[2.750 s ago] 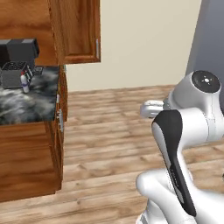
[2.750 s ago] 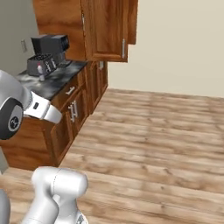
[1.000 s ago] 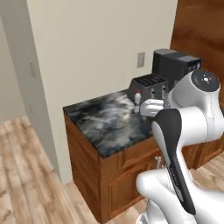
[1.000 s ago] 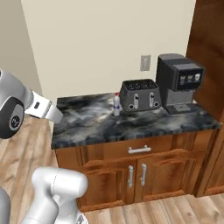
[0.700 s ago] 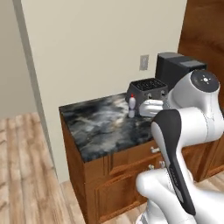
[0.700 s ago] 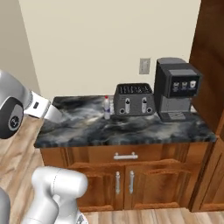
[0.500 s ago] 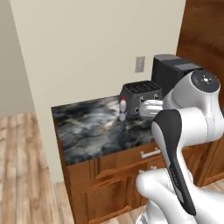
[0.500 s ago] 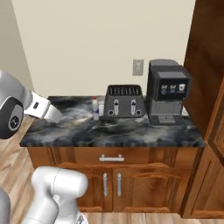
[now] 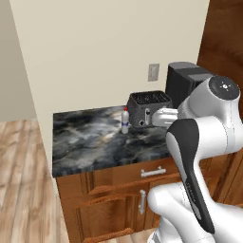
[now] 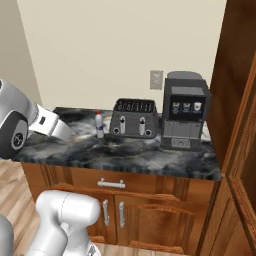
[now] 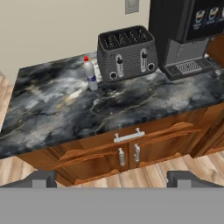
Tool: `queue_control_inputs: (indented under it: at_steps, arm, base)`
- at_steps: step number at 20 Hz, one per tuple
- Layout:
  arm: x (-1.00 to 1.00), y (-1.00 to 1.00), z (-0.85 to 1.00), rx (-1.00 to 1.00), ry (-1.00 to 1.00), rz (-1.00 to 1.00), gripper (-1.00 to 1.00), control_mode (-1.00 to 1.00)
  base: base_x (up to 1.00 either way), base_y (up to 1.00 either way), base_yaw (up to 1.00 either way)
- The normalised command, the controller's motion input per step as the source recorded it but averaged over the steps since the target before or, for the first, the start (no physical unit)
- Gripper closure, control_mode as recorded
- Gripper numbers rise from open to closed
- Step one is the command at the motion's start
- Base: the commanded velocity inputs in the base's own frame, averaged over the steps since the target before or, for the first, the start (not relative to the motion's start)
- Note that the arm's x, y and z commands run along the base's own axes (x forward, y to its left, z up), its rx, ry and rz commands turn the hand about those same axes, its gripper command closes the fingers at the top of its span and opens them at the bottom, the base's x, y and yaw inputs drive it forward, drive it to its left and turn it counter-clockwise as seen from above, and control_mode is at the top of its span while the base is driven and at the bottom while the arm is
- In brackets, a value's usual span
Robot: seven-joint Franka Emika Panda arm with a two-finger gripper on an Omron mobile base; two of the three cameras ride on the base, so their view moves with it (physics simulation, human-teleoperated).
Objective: Sort all alcoholic drinks to one cabinet, and non-alcoholic drinks to the other.
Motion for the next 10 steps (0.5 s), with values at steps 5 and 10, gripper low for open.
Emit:
queue_control_inputs:
  at_steps: [5,10]
  arm:
    - [0.00,0.00,0.00,0.00,0.00,0.00,-1.00,1.00]
    - [0.00,0.00,0.00,0.00,0.00,0.00,-1.00,1.00]
  base:
    - [0.51,-0.22,0.30]
    - [0.63,-0.25,0.27]
